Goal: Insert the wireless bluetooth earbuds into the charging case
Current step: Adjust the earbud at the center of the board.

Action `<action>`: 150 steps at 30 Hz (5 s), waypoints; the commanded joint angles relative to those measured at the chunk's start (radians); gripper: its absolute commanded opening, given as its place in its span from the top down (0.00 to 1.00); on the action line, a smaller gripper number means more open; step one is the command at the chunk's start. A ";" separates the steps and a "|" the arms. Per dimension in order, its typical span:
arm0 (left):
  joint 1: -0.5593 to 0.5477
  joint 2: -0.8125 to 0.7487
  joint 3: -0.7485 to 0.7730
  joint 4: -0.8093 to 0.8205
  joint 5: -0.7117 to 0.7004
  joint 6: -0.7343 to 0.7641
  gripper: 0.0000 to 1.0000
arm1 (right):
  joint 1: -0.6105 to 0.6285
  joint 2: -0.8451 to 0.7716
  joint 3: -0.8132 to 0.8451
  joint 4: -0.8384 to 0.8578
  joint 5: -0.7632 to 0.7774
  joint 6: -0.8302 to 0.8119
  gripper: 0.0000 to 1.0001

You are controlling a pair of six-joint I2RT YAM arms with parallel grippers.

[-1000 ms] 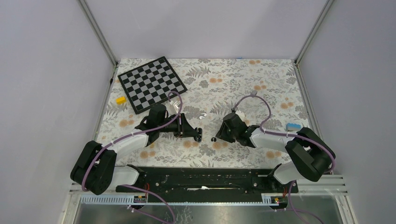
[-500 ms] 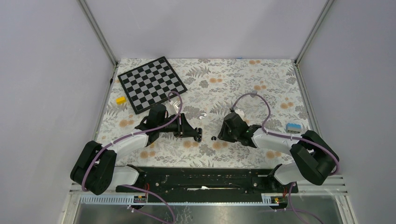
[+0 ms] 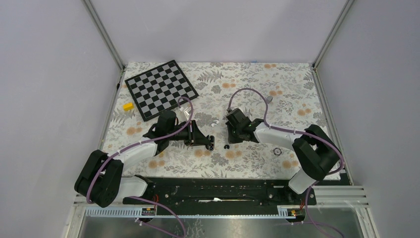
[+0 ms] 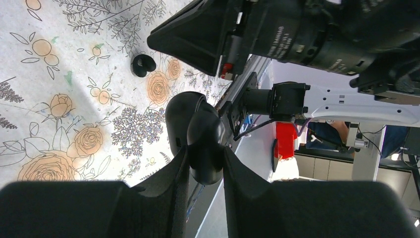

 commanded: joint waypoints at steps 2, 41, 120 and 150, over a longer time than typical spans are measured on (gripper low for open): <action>-0.004 -0.034 -0.003 0.043 -0.004 0.011 0.95 | 0.008 0.032 0.017 -0.052 -0.041 -0.006 0.83; 0.025 -0.048 -0.025 0.045 0.010 0.018 0.94 | 0.142 -0.104 0.000 -0.066 -0.005 0.126 0.76; 0.170 -0.134 -0.031 -0.142 -0.043 0.058 0.95 | 0.125 -0.087 -0.080 -0.010 0.195 0.309 0.69; 0.170 -0.135 -0.025 -0.149 -0.020 0.062 0.95 | 0.123 0.071 0.000 0.042 0.287 0.287 0.76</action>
